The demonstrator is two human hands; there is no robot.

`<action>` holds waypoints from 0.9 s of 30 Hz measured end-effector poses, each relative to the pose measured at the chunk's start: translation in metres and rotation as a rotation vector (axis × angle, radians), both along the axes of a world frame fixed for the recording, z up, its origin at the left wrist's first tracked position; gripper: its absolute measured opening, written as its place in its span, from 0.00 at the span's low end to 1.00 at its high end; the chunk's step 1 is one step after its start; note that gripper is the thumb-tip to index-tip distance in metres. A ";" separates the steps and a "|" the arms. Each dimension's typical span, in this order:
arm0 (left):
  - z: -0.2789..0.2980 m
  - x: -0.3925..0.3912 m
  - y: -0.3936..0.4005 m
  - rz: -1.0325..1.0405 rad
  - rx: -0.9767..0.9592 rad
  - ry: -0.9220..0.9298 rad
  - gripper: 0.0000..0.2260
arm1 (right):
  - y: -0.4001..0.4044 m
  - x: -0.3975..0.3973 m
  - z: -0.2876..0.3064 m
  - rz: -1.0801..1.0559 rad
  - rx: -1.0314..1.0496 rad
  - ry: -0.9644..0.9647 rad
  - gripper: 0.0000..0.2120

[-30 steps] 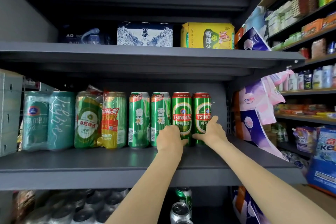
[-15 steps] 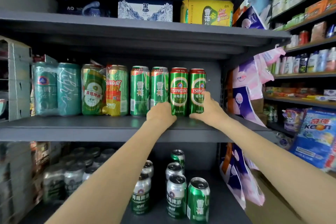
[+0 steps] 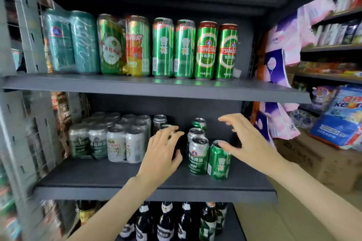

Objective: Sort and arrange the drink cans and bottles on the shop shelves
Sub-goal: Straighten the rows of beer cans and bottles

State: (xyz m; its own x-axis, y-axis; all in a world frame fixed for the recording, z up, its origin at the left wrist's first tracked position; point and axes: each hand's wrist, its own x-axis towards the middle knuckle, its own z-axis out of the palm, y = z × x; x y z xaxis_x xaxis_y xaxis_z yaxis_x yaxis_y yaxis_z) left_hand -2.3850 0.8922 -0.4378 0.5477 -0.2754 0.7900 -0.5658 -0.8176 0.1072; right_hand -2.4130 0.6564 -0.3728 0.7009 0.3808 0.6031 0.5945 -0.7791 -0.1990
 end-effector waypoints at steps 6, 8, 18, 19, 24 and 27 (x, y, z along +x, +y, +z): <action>-0.021 0.036 -0.011 0.042 0.068 0.253 0.27 | -0.013 0.047 -0.067 -0.199 -0.183 0.327 0.32; -0.021 0.046 -0.016 0.092 0.167 0.180 0.25 | -0.015 0.051 -0.084 -0.221 -0.177 0.301 0.31; -0.023 0.083 0.047 0.155 0.203 0.276 0.36 | -0.016 0.102 -0.076 -0.460 -0.189 0.327 0.29; -0.022 0.084 0.055 0.127 0.222 0.329 0.39 | -0.013 0.105 -0.070 -0.486 -0.205 0.331 0.27; -0.025 0.094 0.071 0.030 0.183 0.426 0.34 | 0.020 0.109 -0.048 -0.264 -0.087 0.243 0.19; -0.023 0.094 0.052 0.048 0.050 0.473 0.31 | 0.041 0.116 -0.043 -0.062 -0.144 0.334 0.15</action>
